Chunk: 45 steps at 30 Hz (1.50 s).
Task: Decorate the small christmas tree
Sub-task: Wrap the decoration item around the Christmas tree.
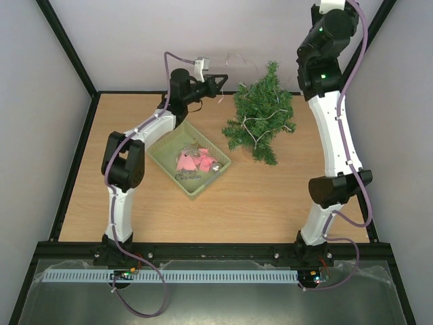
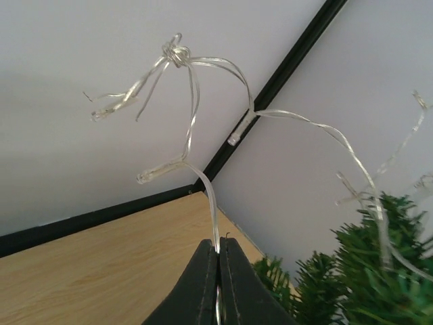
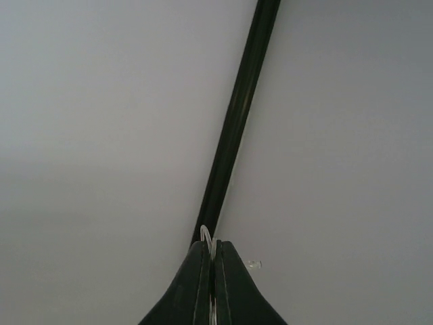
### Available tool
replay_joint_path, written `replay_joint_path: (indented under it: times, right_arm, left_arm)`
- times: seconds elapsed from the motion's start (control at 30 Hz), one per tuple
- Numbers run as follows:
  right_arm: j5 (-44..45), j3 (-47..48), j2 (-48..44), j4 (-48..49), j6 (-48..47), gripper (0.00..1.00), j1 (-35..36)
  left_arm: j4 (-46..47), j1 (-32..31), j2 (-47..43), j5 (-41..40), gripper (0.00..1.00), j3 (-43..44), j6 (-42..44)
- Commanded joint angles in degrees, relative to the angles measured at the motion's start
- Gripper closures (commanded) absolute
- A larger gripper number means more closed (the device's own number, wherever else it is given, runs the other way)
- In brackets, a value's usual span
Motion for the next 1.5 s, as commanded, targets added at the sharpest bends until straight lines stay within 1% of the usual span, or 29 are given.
replay_joint_path:
  times: [0.0,0.13,0.23,0.37,0.57,0.8,0.93,1.03,1.17,1.2,1.27,1.3,1.47]
  right_arm:
    - [4.97,-2.74,-0.48,-0.82,-0.77,0.98,-1.61]
    - [8.42,-6.28,-2.50,-2.20,2.29,0.98,-4.38]
    - [10.47,-8.19,-4.42,-4.51,5.81,0.98,-7.68]
    - [11.73,-13.74,-8.48,-4.48,8.75,0.98,-10.39]
    - [12.51,-22.67,-14.44,-3.17,11.64,0.98,-12.13]
    - [12.17,-28.65,-18.74,-5.28,15.29,0.98,-13.14]
    - [11.95,-29.37,-20.84,-5.83,15.99,0.98,-13.61]
    - [11.64,-29.01,-22.16,-6.83,16.67,0.98,-13.63]
    - [11.49,-29.06,-24.01,-7.08,16.50,0.98,-13.63]
    - [11.68,-29.18,-24.37,-7.08,16.25,0.98,-13.63]
    - [12.03,-29.28,-25.07,-7.48,15.97,0.98,-13.71]
    - [12.07,-29.48,-25.47,-7.75,16.11,0.98,-13.71]
    - [9.53,-31.42,-27.82,-9.84,18.18,0.98,-13.71]
  left_arm:
    - [1.99,-0.18,3.39,-0.35,0.98,5.53,-1.10]
    - [5.37,-0.47,5.47,1.48,0.98,7.15,-3.43]
    - [5.31,-0.94,6.81,1.91,0.97,8.66,-3.69]
    - [5.45,-1.35,8.44,2.95,0.98,10.26,-5.08]
    - [4.48,-1.83,9.44,3.82,0.97,11.52,-5.37]
    - [3.10,-2.02,9.92,4.52,0.93,11.62,-5.58]
    - [2.08,-1.98,8.97,6.14,0.87,11.61,-5.22]
    - [1.73,-1.85,8.29,7.99,0.78,11.50,-5.25]
    - [1.17,-1.69,6.96,10.04,0.74,10.28,-5.19]
    - [1.04,-1.68,6.37,10.21,0.70,9.68,-4.99]
    - [1.03,-1.51,5.17,10.37,0.58,8.54,-4.78]
    - [0.89,-1.42,4.88,10.54,0.55,8.17,-4.80]
    - [0.99,-0.90,4.07,13.97,0.49,6.92,-5.82]
